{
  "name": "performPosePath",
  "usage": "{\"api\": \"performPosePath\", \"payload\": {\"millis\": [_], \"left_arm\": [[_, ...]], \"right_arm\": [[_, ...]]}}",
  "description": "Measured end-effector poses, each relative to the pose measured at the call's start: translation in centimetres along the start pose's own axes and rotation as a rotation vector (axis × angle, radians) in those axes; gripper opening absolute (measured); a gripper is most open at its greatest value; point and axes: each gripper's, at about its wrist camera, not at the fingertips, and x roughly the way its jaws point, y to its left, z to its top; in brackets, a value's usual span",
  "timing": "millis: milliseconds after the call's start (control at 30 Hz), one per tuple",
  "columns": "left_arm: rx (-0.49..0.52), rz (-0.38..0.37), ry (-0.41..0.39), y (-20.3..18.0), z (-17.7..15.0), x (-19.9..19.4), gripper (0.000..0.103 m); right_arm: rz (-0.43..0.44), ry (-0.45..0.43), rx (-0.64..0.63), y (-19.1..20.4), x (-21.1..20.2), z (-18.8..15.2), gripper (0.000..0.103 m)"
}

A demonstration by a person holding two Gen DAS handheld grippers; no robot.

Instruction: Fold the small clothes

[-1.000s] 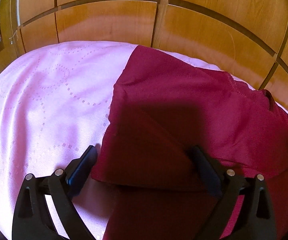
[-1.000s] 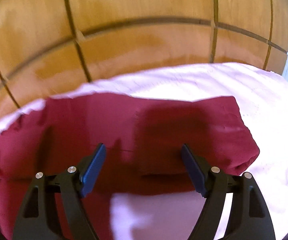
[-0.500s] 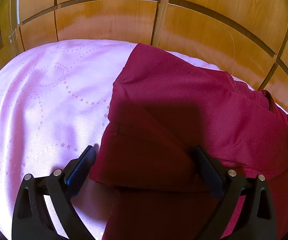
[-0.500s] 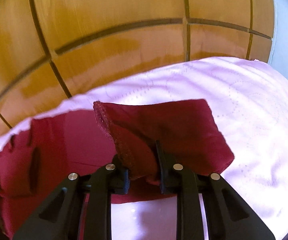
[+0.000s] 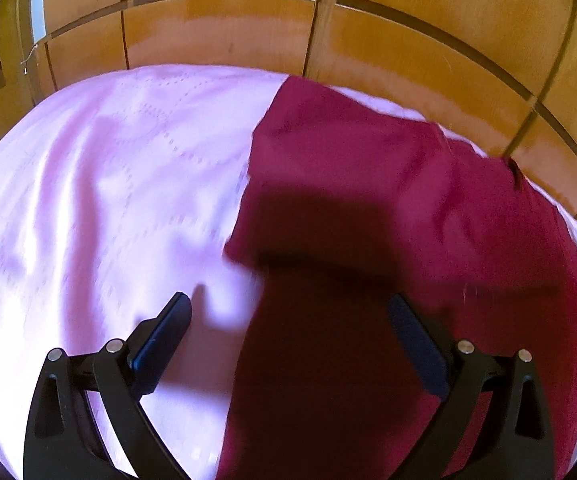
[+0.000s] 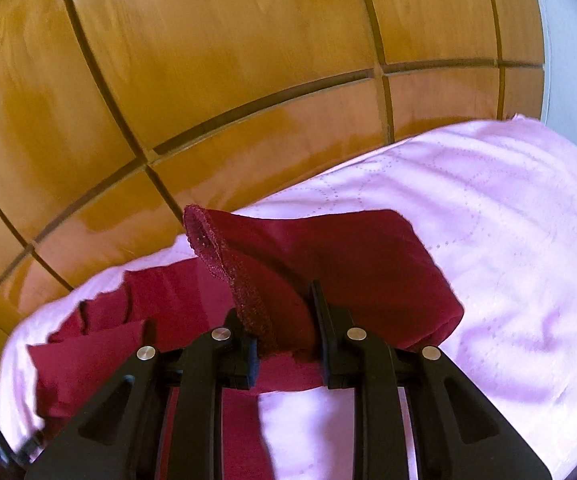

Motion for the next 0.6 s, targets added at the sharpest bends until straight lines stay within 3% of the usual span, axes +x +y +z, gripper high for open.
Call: {"api": "performPosePath", "payload": {"millis": [167, 600], "left_arm": [[-0.041, -0.029, 0.010, 1.8, -2.2, -1.2, 0.099], [-0.046, -0.024, -0.075, 1.9, -4.5, -1.6, 0.100]], "right_arm": [[0.131, 0.024, 0.065, 2.5, -0.9, -0.5, 0.021], [0.390, 0.124, -0.024, 16.5, 0.8, -5.1, 0.021]]}}
